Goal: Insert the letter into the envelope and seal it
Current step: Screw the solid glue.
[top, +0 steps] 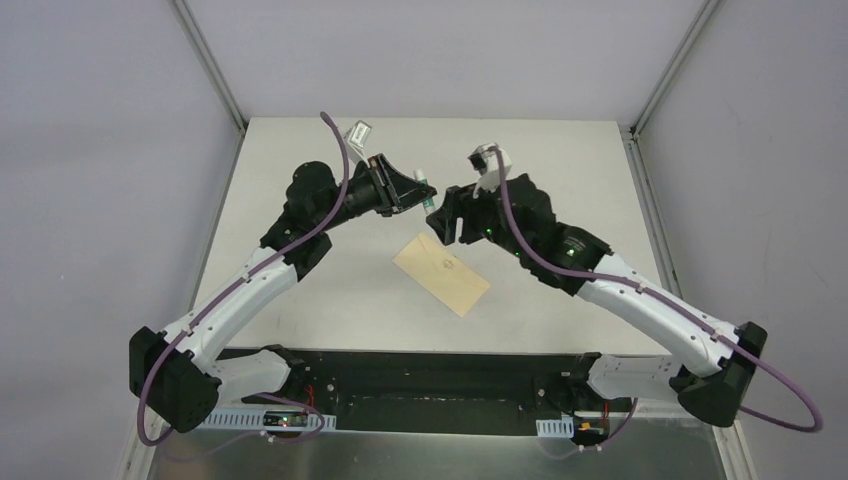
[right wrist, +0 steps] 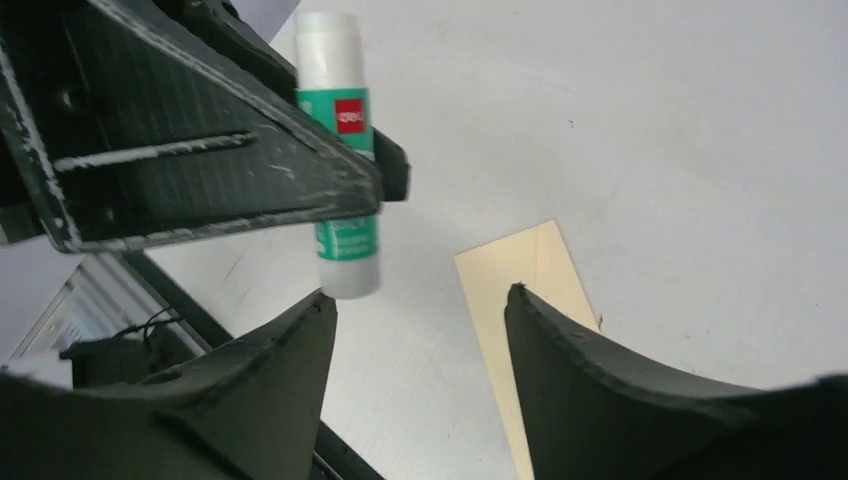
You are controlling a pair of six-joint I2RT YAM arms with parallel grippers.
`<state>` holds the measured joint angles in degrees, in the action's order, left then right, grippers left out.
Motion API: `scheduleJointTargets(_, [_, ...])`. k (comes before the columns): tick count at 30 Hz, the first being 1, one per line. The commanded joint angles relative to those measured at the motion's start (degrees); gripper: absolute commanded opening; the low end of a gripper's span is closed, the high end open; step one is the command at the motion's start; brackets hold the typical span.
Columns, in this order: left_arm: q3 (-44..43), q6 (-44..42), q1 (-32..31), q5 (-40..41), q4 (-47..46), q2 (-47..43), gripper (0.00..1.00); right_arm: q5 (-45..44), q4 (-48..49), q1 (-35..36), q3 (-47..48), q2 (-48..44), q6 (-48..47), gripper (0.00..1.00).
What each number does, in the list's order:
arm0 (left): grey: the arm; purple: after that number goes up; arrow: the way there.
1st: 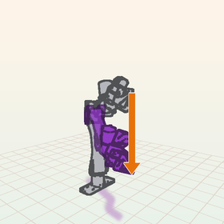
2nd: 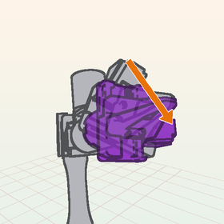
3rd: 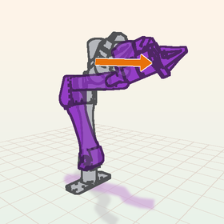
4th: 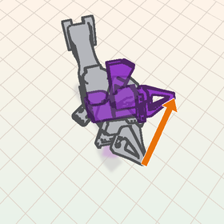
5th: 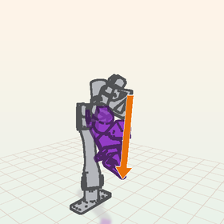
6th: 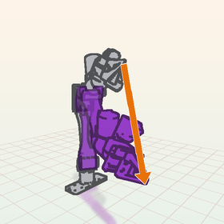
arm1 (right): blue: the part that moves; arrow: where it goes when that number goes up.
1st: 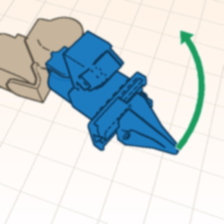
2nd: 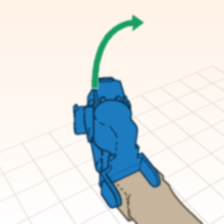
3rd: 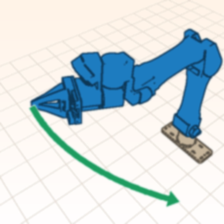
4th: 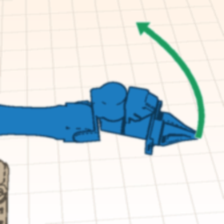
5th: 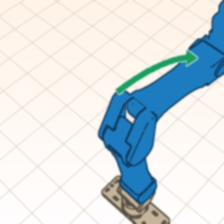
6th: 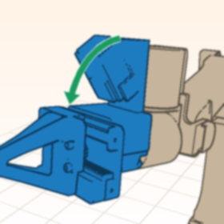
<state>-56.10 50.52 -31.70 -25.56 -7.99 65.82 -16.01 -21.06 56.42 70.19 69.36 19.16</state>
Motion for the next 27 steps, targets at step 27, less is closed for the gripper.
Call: scheduleJointTargets(27, [1.8, 10.8, 1.4, -12.1, -35.1, 3.6, 0.0, 58.1, 71.4, -22.9, -19.7, 0.0, 47.1, 0.5])
